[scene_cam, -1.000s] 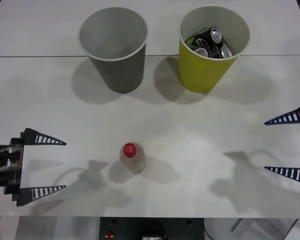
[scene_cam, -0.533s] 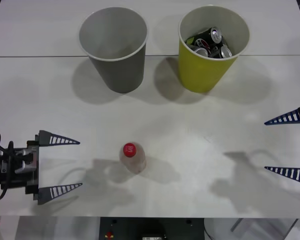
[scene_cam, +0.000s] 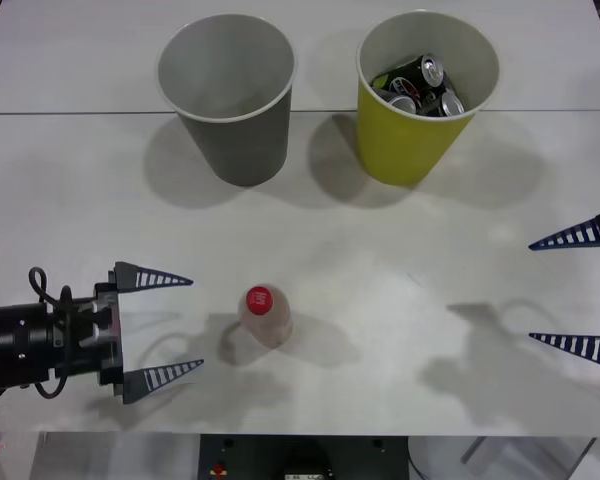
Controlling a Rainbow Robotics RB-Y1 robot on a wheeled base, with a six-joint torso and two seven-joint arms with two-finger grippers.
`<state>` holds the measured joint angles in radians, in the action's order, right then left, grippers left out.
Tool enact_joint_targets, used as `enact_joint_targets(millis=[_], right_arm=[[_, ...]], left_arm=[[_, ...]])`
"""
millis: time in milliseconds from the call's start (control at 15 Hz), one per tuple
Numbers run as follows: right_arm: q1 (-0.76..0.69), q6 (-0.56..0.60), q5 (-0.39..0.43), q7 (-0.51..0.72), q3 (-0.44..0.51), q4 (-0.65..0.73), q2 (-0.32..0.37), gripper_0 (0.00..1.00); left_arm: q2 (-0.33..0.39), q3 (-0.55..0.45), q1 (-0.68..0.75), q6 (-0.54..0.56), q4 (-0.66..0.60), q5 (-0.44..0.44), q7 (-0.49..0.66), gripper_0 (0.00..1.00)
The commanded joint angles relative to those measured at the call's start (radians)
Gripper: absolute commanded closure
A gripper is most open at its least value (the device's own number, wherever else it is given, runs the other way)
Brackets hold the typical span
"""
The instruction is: Put the can into the green bin and the plastic bottle into the gray bin
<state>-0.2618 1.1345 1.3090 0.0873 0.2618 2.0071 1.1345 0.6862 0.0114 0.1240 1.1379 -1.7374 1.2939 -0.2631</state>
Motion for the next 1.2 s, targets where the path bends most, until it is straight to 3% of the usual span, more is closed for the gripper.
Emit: enact_joint_targets(millis=[67, 533, 1200], right_arm=[[0.0, 0.0, 0.0, 0.0, 0.0, 0.0, 0.0, 0.0], [0.0, 0.0, 0.0, 0.0, 0.0, 0.0, 0.0, 0.0], [0.0, 0.0, 0.0, 0.0, 0.0, 0.0, 0.0, 0.0]], left_arm=[[-0.07, 0.004, -0.017, 0.002, 0.018, 0.038, 0.007, 0.0], [-0.135, 0.102, -0.13, 0.003, 0.14, 0.025, -0.016, 0.0], [-0.323, 0.104, -0.17, 0.009, 0.142, 0.205, 0.001, 0.0]])
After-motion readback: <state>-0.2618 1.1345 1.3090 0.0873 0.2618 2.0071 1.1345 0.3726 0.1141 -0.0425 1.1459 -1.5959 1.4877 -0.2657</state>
